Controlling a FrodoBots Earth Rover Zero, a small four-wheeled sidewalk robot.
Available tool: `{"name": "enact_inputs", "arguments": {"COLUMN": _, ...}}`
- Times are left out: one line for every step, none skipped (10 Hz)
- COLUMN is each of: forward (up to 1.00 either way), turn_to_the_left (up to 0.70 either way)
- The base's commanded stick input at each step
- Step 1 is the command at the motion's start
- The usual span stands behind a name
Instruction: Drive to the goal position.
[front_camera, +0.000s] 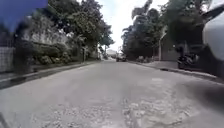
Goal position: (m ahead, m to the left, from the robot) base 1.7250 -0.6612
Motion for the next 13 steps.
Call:
{"name": "enact_inputs", "arguments": {"forward": 1.0, "turn_to_the_left": 0.0}}
{"name": "enact_inputs", "arguments": {"forward": 1.0, "turn_to_the_left": 0.0}}
{"name": "enact_inputs", "arguments": {"forward": 1.0, "turn_to_the_left": 0.0}}
{"name": "enact_inputs", "arguments": {"forward": 1.0, "turn_to_the_left": 0.0}}
{"name": "enact_inputs", "arguments": {"forward": 1.0, "turn_to_the_left": 0.0}}
{"name": "enact_inputs", "arguments": {"forward": 1.0, "turn_to_the_left": 0.0}}
{"name": "enact_inputs", "arguments": {"forward": 1.0, "turn_to_the_left": 0.0}}
{"name": "enact_inputs", "arguments": {"forward": 1.0, "turn_to_the_left": 0.0}}
{"name": "enact_inputs", "arguments": {"forward": 1.0, "turn_to_the_left": 0.0}}
{"name": "enact_inputs", "arguments": {"forward": 1.0, "turn_to_the_left": 0.0}}
{"name": "enact_inputs", "arguments": {"forward": 1.0, "turn_to_the_left": 0.0}}
{"name": "enact_inputs", "arguments": {"forward": 1.0, "turn_to_the_left": 0.0}}
{"name": "enact_inputs", "arguments": {"forward": 1.0, "turn_to_the_left": 0.0}}
